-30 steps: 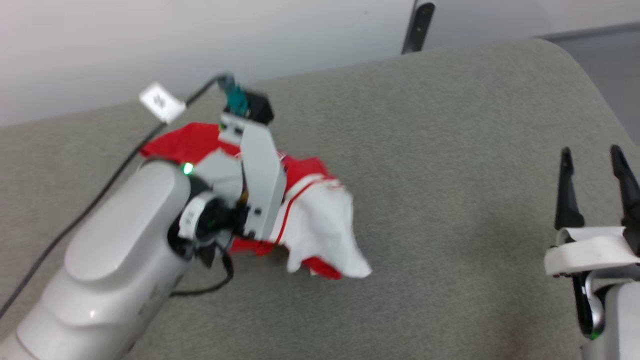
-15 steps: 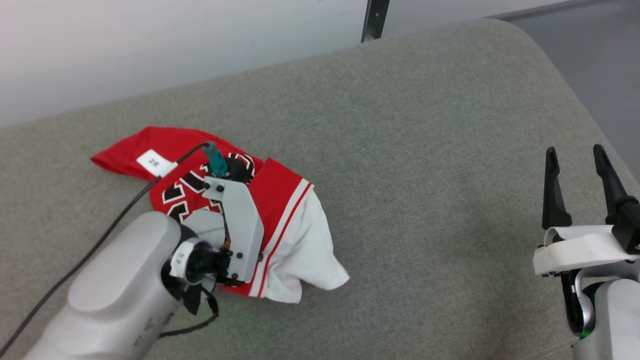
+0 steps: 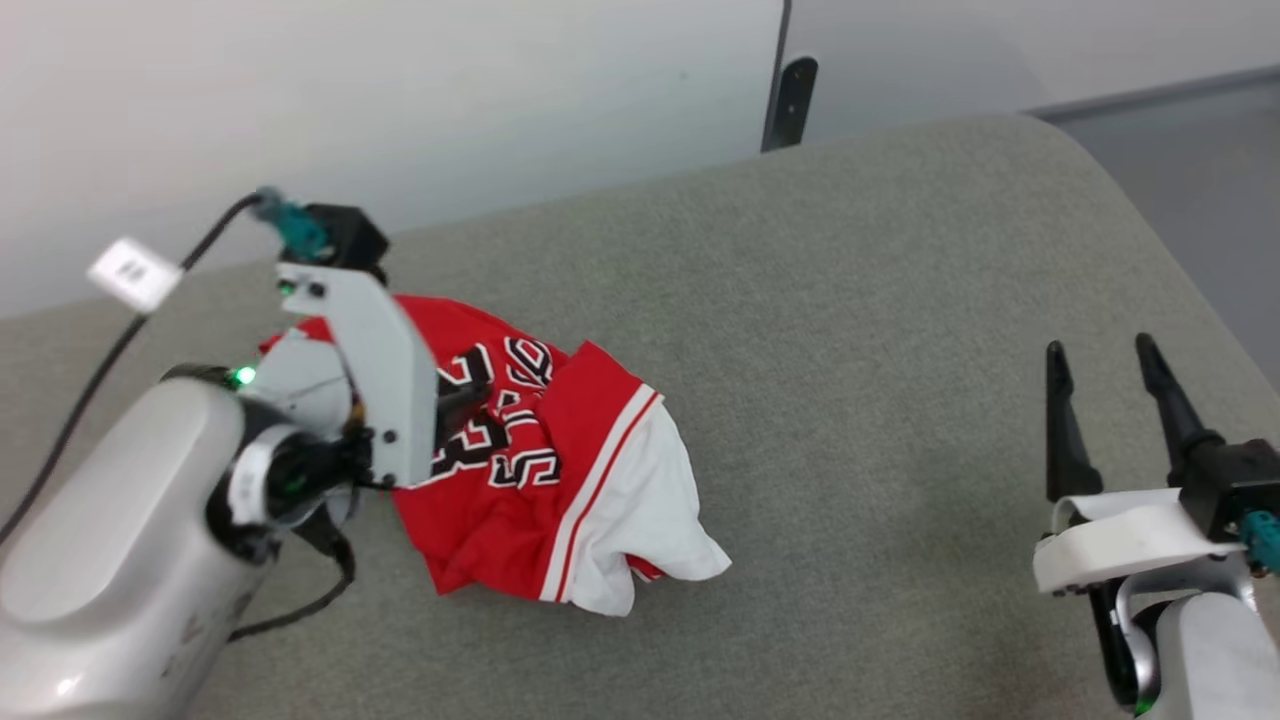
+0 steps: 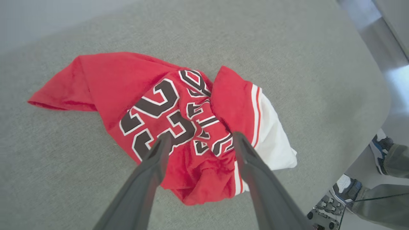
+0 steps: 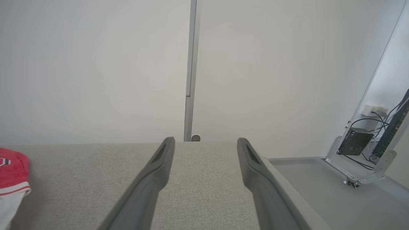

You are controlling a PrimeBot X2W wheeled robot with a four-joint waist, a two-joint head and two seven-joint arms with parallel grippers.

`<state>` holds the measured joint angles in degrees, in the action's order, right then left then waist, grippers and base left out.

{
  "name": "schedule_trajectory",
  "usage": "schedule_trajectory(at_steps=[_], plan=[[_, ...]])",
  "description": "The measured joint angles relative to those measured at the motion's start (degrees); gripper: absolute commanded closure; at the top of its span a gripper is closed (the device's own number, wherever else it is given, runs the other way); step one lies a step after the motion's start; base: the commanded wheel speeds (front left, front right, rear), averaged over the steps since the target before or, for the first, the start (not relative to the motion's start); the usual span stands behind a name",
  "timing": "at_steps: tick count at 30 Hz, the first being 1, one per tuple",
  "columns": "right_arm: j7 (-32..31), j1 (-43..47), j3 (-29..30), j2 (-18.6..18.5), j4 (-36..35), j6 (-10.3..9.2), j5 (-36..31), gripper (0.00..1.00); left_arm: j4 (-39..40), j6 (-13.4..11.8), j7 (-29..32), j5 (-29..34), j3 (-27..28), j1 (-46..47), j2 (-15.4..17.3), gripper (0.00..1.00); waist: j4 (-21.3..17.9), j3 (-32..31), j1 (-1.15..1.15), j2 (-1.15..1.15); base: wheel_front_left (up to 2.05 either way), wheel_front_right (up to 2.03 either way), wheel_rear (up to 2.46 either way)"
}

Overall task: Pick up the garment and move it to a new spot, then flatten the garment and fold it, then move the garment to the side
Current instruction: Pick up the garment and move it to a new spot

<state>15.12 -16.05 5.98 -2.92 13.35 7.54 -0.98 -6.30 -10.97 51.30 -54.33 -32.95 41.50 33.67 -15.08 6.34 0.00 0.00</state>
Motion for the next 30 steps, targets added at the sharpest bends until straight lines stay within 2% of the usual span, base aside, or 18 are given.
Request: schedule_trajectory(at_steps=[3, 8, 12, 16, 19, 24, 27, 30], plan=[[-0.01, 0.60, -1.24, 0.01, 0.08, 0.00, 0.76, 0.00, 0.88, 1.03, -5.69, 0.21, 2.15, -3.07, 1.22, 0.00, 0.62, -1.21, 0.00, 0.00, 0.00, 0.00, 0.00], [0.00, 1.71, -3.93, 0.01, 0.14, 0.00, 3.16, 0.00, 4.09, 6.46, -19.06, 4.49, 4.28, -8.32, 5.38, 0.00, 1.35, -3.55, 0.00, 0.00, 0.00, 0.00, 0.00], [-0.01, 2.91, -5.81, 0.01, -0.09, 0.00, 4.92, 0.00, 5.91, 7.35, -30.52, 7.15, 7.32, -14.03, 7.24, 0.00, 1.92, -5.06, 0.00, 0.00, 0.00, 0.00, 0.00], [-0.01, 3.89, -7.80, 0.00, -1.02, 0.00, 5.22, 0.00, 7.34, 5.60, -40.60, 10.04, 10.01, -20.19, 8.42, 0.00, 2.54, -6.13, 0.00, 0.00, 0.00, 0.00, 0.00], [0.00, 4.45, -9.03, 0.03, -1.75, 0.00, 4.78, 0.00, 8.49, 2.81, -46.88, 11.54, 12.09, -25.19, 8.45, 0.00, 2.84, -6.67, 0.00, 0.00, 0.00, 0.00, 0.00], [0.00, 6.05, -11.23, 0.04, -2.14, 0.00, 3.58, 0.00, 9.27, -0.63, -56.44, 11.11, 15.85, -34.14, 6.62, 0.00, 3.06, -7.23, 0.00, 0.00, 0.00, 0.00, 0.00], [0.00, 6.77, -12.34, 0.02, -2.01, 0.00, 3.45, 0.00, 8.99, -1.23, -61.08, 10.99, 17.05, -38.90, 5.68, 0.00, 2.94, -7.39, 0.00, 0.00, 0.00, 0.00, 0.00], [-0.01, 7.61, -12.91, 0.02, -1.85, 0.00, 3.52, 0.00, 8.50, -2.22, -64.49, 10.54, 18.94, -42.68, 3.26, 0.00, 3.06, -7.63, 0.00, 0.00, 0.00, 0.00, 0.00]])
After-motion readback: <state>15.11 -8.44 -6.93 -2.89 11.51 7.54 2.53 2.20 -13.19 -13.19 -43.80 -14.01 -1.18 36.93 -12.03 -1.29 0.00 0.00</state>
